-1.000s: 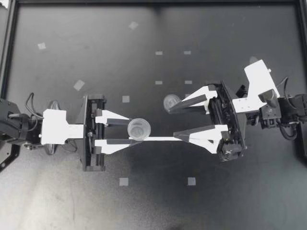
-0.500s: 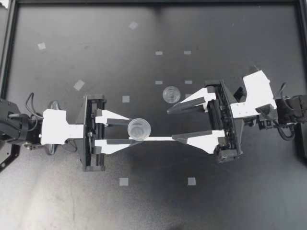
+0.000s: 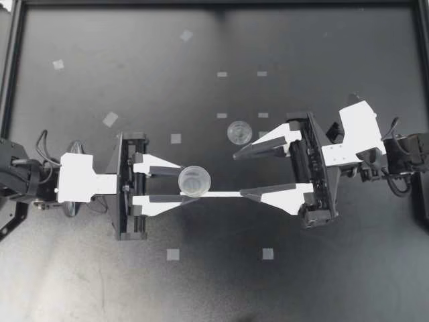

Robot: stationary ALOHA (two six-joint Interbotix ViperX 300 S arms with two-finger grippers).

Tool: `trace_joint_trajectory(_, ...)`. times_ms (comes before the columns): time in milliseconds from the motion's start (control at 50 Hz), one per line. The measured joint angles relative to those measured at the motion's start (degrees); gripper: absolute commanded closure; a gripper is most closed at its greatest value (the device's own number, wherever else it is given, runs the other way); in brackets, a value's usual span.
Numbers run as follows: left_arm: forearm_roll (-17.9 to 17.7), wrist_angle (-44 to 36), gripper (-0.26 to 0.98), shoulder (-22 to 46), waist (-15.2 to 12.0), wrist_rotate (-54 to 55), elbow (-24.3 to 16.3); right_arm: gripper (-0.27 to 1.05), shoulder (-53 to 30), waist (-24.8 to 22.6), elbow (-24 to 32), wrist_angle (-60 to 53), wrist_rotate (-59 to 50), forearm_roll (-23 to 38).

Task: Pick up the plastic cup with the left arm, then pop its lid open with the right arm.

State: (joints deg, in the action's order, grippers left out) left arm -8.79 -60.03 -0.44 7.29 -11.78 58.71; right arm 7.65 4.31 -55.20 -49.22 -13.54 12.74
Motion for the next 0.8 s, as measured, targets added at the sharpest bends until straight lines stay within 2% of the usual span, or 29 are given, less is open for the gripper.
trace_joint_trajectory(800, -0.1, 0.1, 0.54, 0.0, 0.0, 0.0, 0.0, 0.06, -0.5, 0.0, -0.1, 0.1, 0.0, 0.0)
